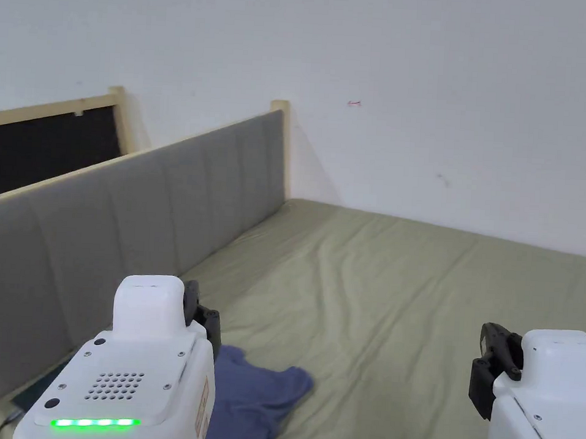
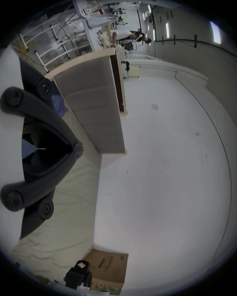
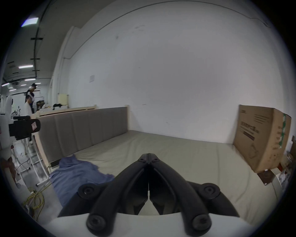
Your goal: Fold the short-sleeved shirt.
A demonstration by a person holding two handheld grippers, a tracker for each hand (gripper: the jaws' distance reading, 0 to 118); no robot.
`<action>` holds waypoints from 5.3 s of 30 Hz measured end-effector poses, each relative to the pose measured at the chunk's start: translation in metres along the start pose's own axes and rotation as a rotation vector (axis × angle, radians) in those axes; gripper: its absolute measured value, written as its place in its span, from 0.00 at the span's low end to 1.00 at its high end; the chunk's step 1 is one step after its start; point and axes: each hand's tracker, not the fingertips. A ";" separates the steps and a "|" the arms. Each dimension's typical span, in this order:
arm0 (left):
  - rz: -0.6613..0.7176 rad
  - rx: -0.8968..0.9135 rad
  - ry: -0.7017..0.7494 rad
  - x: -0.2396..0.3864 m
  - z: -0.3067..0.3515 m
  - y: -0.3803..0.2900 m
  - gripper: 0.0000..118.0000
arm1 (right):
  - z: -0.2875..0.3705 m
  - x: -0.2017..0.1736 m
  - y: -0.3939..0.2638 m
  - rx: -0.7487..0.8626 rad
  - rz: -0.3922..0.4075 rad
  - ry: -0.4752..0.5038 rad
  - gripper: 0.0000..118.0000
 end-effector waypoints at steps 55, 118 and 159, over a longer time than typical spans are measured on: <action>0.099 -0.637 -0.438 0.073 -0.188 -0.047 0.00 | -0.015 0.081 -0.061 -0.275 -0.273 -0.187 0.00; 0.032 -1.005 -0.397 0.114 -0.253 -0.172 0.84 | 0.028 0.170 -0.117 -0.500 -0.325 -0.410 0.00; -0.060 -0.828 -0.501 0.144 -0.213 -0.101 0.07 | -0.194 0.272 -0.171 -1.047 -0.280 -0.121 0.06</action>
